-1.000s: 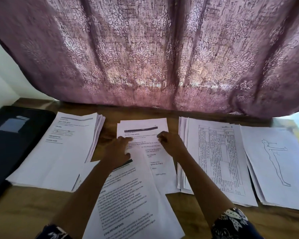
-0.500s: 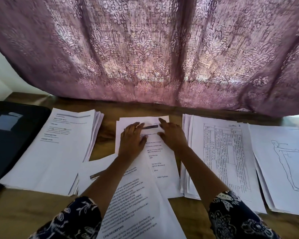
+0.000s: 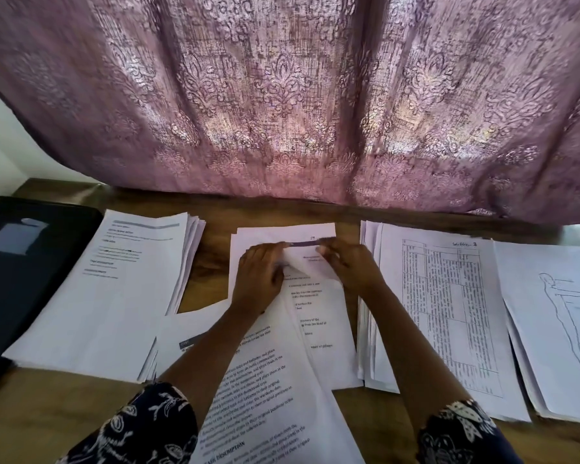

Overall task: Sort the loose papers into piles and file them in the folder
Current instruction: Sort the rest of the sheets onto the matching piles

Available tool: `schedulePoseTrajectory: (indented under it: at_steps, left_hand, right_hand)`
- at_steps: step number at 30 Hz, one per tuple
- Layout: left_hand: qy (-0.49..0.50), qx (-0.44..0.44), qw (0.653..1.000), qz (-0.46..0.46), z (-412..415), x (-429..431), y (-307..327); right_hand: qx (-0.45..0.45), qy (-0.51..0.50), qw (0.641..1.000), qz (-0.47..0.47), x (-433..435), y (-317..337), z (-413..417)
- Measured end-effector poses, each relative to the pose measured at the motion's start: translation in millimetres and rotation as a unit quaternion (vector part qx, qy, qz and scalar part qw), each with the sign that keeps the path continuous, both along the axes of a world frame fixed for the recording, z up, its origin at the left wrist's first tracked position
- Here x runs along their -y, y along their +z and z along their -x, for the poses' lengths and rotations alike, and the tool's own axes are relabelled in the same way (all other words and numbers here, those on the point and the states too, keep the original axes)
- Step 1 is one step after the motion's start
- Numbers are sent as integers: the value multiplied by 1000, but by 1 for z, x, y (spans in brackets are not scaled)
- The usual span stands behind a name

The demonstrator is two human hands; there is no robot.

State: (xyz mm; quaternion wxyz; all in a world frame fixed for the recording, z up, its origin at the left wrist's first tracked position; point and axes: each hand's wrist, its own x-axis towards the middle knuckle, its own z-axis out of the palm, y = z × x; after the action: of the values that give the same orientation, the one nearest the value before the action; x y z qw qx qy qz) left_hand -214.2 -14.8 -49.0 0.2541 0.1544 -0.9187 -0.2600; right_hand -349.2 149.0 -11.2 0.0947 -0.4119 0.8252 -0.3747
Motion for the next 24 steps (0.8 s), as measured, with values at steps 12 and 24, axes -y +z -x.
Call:
schedulePoseTrajectory:
  at_steps: [12,24]
  left_hand:
    - [27,-33,999,-18,-1,0,3]
    - [30,235,971,19,-5,7,4]
  right_hand:
    - [34,-75,996,-25,6,1,-12]
    - [14,-234,968,93,-2,82,-21]
